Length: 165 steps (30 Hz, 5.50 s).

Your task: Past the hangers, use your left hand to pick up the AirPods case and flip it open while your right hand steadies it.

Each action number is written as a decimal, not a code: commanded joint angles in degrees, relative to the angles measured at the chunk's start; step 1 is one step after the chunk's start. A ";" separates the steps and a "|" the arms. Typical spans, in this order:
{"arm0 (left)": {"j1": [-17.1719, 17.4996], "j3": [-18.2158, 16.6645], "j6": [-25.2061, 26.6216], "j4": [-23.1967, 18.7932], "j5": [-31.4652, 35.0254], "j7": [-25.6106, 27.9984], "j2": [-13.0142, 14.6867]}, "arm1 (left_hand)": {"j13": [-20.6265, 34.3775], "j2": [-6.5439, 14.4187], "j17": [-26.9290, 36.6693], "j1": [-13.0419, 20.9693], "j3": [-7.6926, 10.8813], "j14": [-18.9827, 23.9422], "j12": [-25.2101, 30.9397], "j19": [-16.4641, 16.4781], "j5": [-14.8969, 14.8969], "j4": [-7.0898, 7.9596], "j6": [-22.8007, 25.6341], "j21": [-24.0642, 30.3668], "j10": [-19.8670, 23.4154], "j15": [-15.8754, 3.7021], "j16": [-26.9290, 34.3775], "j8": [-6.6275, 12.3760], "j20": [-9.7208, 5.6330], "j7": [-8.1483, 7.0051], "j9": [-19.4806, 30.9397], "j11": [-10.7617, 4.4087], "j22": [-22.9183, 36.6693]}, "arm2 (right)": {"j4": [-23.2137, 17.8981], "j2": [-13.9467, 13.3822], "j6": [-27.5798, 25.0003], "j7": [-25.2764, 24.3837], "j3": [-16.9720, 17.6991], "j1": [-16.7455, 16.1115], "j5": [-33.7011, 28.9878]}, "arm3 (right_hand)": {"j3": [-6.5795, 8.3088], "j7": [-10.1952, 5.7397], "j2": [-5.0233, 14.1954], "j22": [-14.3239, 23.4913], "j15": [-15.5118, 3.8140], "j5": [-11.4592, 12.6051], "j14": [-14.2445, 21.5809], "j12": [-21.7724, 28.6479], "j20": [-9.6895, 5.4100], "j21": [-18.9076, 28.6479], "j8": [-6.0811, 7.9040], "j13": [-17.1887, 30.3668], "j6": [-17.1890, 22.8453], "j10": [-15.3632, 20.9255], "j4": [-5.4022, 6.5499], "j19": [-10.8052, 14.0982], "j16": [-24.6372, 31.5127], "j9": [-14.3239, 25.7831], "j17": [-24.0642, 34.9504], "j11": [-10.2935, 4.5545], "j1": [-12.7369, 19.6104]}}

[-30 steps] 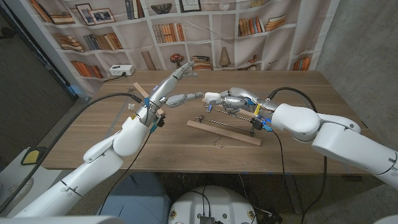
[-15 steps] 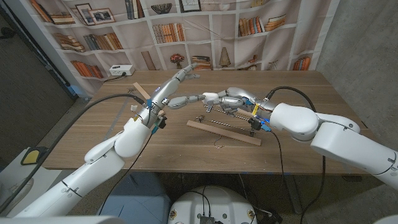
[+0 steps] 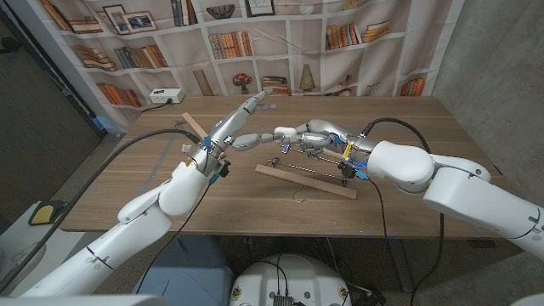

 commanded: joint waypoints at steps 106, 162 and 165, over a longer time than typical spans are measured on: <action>2.61 -3.60 -0.43 2.85 -2.98 1.41 -0.21 | 0.85 2.12 0.21 -0.35 -2.77 0.98 0.39 0.63 1.60 2.38 0.88 0.08 1.38 -0.61 0.29 0.16 -0.09 -0.50 0.36 -0.36 0.03 | -4.51 3.83 -1.60 -0.79 -12.90 -1.79 -42.63 | 0.91 1.05 3.23 -0.20 -0.04 0.47 -0.27 0.11 -3.30 0.18 0.31 -0.37 13.21 0.47 1.00 -0.36 -0.34 0.18 0.04 -0.27 4.38; 6.75 -5.54 -4.25 4.13 -5.86 6.44 -3.02 | 0.75 3.29 0.39 -2.49 -5.07 1.35 0.21 1.05 0.84 4.17 1.42 0.17 2.18 -0.92 0.47 0.16 -0.60 -0.96 0.28 0.20 0.04 | 6.66 7.35 5.74 1.73 -2.64 -2.21 -19.09 | 0.66 1.31 3.31 0.23 -0.05 0.64 0.26 0.20 -3.30 0.38 0.36 -0.89 13.63 1.00 0.86 -0.08 -0.18 0.14 0.05 -0.25 4.80; 7.16 -5.36 -4.76 4.29 -5.88 7.70 -4.31 | 0.70 3.69 0.49 -3.24 -5.26 1.57 0.24 1.14 0.74 4.71 1.48 0.20 2.40 -1.06 0.61 0.17 -0.69 -1.03 0.29 0.20 0.05 | 7.40 7.27 7.06 1.33 -1.39 -2.94 -16.78 | 0.66 1.24 3.32 0.28 -0.04 0.65 0.26 0.26 -3.30 0.40 0.37 -0.84 13.67 1.07 0.87 -0.06 -0.18 0.14 0.05 -0.26 4.80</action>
